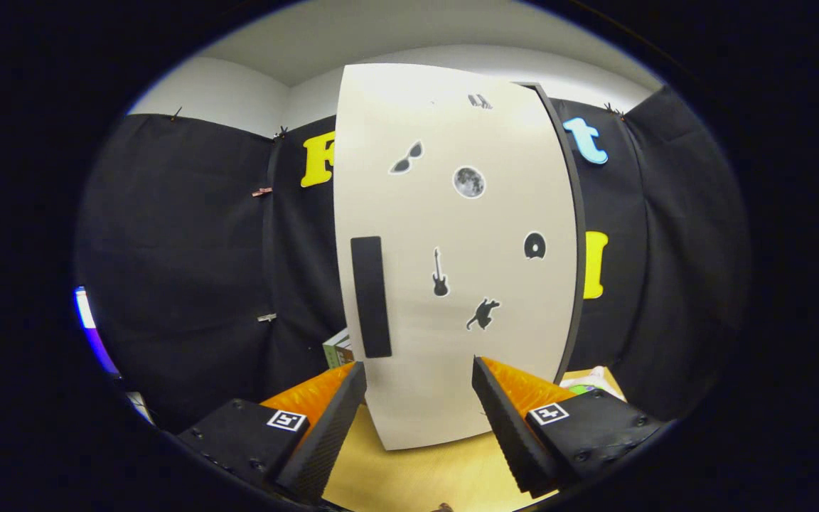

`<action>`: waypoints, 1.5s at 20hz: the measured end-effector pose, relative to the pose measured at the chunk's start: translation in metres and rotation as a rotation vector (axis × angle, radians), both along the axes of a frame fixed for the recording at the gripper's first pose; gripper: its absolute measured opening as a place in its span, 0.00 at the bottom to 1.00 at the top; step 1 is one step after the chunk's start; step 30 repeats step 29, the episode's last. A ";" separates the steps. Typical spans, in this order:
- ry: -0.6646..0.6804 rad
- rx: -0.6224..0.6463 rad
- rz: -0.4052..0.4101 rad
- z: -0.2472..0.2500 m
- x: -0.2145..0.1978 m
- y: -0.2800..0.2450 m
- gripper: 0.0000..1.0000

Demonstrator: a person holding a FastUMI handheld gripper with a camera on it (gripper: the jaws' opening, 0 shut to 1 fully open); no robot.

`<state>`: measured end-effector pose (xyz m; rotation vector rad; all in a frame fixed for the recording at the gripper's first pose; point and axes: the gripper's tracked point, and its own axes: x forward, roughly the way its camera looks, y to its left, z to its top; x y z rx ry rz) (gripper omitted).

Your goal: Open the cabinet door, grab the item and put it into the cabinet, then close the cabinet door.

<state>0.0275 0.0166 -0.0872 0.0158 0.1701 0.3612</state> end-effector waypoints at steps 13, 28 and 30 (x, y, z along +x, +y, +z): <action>-0.045 -0.041 -0.216 0.013 0.032 -0.047 0.98; -0.098 -0.077 -0.238 0.031 0.040 -0.051 0.98; -0.095 -0.072 -0.232 0.030 0.039 -0.050 0.98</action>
